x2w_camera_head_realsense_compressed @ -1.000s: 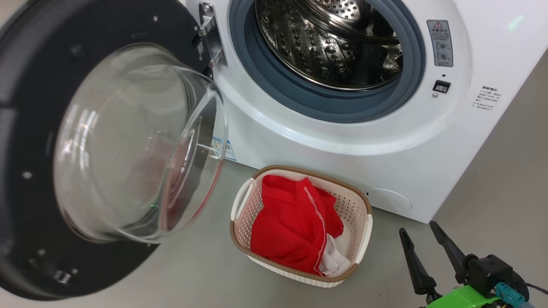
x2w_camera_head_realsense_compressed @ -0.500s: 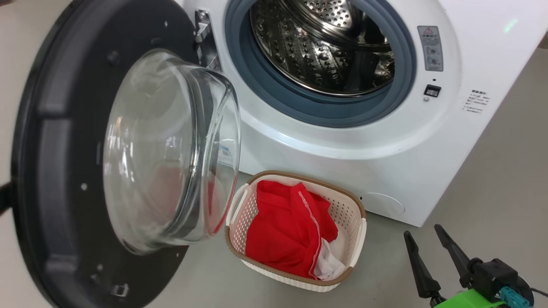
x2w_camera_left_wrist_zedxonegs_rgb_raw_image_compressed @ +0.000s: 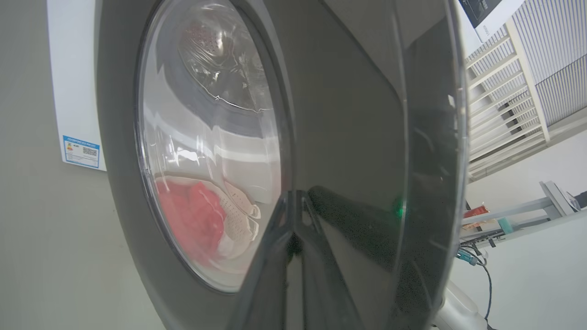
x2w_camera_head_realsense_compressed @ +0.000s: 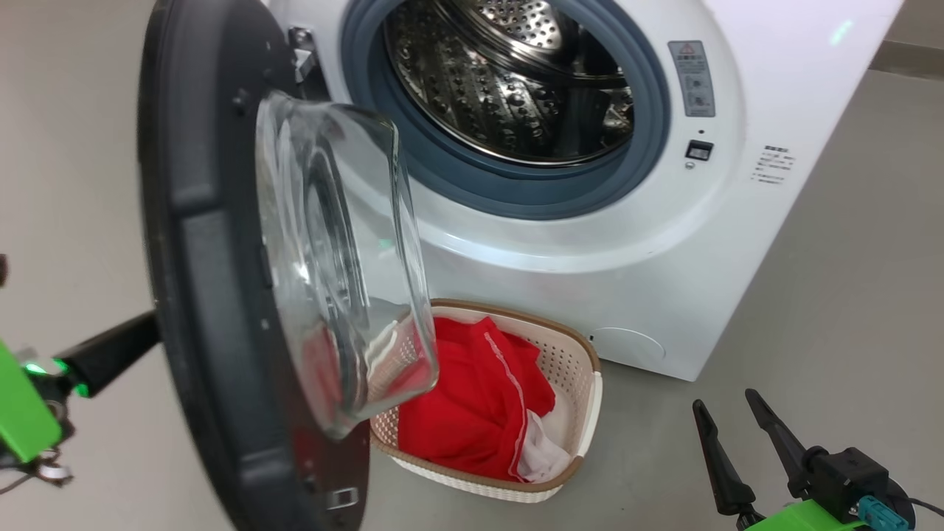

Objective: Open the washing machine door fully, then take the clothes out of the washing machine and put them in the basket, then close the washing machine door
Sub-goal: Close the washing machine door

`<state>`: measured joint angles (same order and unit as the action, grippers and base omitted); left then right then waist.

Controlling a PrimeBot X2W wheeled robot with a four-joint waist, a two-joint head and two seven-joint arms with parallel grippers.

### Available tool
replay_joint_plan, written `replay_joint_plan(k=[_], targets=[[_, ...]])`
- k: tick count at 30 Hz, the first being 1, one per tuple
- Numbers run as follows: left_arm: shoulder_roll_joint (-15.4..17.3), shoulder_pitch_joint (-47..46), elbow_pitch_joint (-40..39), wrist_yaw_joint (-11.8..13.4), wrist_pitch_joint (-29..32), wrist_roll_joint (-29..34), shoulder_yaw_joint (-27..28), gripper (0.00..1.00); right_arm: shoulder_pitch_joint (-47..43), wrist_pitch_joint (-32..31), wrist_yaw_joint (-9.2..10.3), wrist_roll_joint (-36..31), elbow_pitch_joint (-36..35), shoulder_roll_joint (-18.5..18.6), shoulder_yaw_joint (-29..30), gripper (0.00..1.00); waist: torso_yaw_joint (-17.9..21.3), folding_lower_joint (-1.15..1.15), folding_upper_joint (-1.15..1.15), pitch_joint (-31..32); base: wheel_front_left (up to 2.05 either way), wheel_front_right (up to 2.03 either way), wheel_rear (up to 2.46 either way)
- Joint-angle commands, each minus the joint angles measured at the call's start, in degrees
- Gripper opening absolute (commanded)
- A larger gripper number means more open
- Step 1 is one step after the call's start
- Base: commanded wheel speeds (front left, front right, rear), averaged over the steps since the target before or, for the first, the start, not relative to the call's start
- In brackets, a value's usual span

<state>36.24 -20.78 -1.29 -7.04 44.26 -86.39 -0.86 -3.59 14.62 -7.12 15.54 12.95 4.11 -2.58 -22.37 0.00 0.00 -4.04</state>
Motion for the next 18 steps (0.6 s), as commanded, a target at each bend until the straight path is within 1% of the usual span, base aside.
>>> replay_joint_plan(k=[1, 5, 9, 14, 18], targets=[[1.93, -1.71, -2.40, -0.45, -0.16, -0.51, 2.09, 0.00, 1.01, 0.38, -0.36, -0.73, -1.50, 0.39, -1.30, 1.00, 0.74, 0.00, 0.00, -0.15, 0.00, 0.00, 0.00], [0.93, -2.55, -4.86, -0.45, -1.47, -0.08, -1.17, 0.00, 1.06, 0.38, -0.36, -0.81, -1.69, 0.27, -1.32, 1.00, 1.91, 0.00, 0.00, -0.58, 0.00, 0.00, 0.00], [-0.07, -3.66, -5.59, -0.45, -3.23, 0.18, -3.52, 0.00, 1.22, 0.38, -0.36, -0.89, -1.67, 0.09, -1.30, 1.00, 2.52, 0.00, 0.00, -0.94, 0.00, 0.00, 0.00], [0.23, -4.22, -5.19, -0.45, -5.39, 0.44, -5.14, 0.00, 1.64, 0.38, -0.36, -0.95, -1.53, -0.07, -1.41, 1.00, 2.99, 0.00, 0.00, -1.18, 0.00, 0.00, 0.00], [1.01, -3.22, -4.22, -0.45, -7.77, 0.57, -5.36, 0.00, 1.58, 0.38, -0.36, -0.92, -1.51, -0.15, -1.29, 1.00, 2.89, 0.00, 0.00, -0.91, 0.00, 0.00, 0.00]])
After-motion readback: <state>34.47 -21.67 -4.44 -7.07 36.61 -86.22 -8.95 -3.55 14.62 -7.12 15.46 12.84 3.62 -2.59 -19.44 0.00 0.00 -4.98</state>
